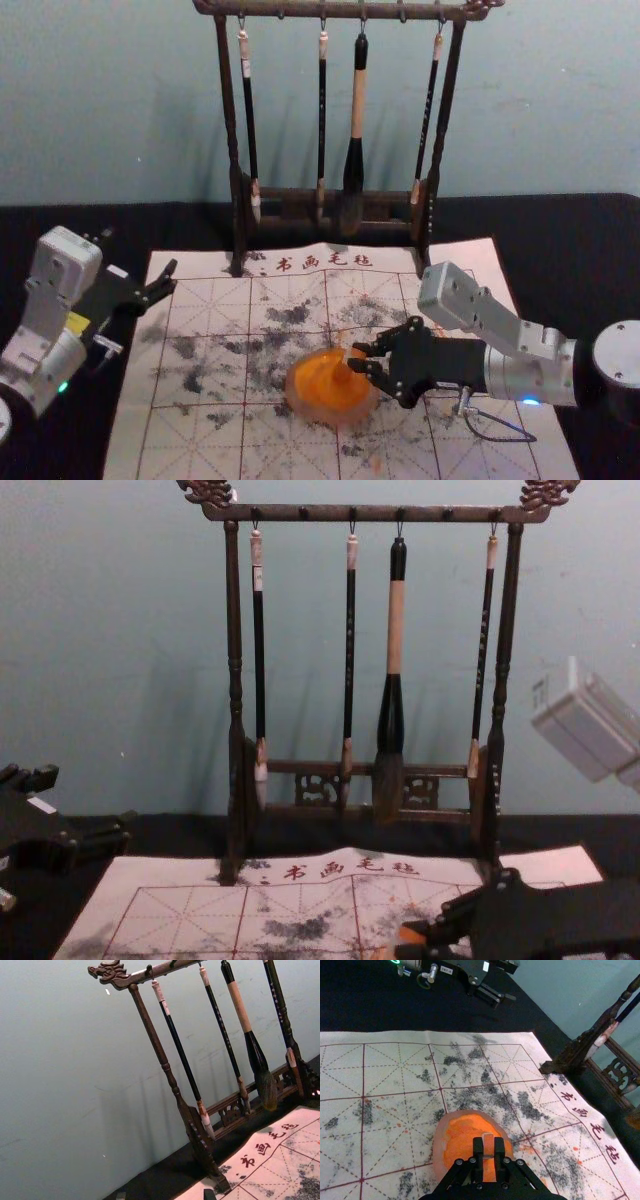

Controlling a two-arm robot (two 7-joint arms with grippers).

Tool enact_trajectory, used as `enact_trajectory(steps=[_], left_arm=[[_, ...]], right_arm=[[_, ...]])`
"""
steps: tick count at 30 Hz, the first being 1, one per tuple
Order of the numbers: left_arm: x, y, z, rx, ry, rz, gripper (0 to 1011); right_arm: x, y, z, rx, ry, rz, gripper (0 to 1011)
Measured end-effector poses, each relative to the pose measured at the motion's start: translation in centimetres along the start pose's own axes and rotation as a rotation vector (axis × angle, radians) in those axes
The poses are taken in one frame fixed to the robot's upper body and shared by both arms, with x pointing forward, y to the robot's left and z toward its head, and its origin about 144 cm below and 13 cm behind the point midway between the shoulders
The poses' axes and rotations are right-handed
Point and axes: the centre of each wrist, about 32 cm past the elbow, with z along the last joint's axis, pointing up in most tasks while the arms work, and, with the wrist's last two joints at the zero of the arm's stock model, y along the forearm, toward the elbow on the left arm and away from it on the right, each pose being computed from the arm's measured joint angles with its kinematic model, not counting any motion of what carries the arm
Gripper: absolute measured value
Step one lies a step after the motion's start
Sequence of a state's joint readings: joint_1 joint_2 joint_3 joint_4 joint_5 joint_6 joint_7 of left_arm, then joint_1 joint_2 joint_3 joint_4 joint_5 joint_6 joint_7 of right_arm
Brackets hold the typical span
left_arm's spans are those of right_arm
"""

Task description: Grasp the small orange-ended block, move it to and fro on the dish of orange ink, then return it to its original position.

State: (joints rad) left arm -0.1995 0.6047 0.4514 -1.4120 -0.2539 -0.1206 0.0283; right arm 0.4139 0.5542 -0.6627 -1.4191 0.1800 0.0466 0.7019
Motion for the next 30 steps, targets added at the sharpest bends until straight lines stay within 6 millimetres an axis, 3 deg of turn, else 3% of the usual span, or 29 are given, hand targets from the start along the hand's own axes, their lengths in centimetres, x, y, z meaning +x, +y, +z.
enact_trajectory(steps=[17, 30], left_arm=[[0.0, 0.0, 0.0, 0.0, 0.0, 0.0, 1001], [0.0, 0.0, 0.0, 0.0, 0.0, 0.0, 1001]], right_arm=[[-0.7, -1.2, 0.1, -0.006, -0.01, 0.024, 91], [-1.3, -0.6, 0.4, 0.002, -0.022, 0.065, 91]])
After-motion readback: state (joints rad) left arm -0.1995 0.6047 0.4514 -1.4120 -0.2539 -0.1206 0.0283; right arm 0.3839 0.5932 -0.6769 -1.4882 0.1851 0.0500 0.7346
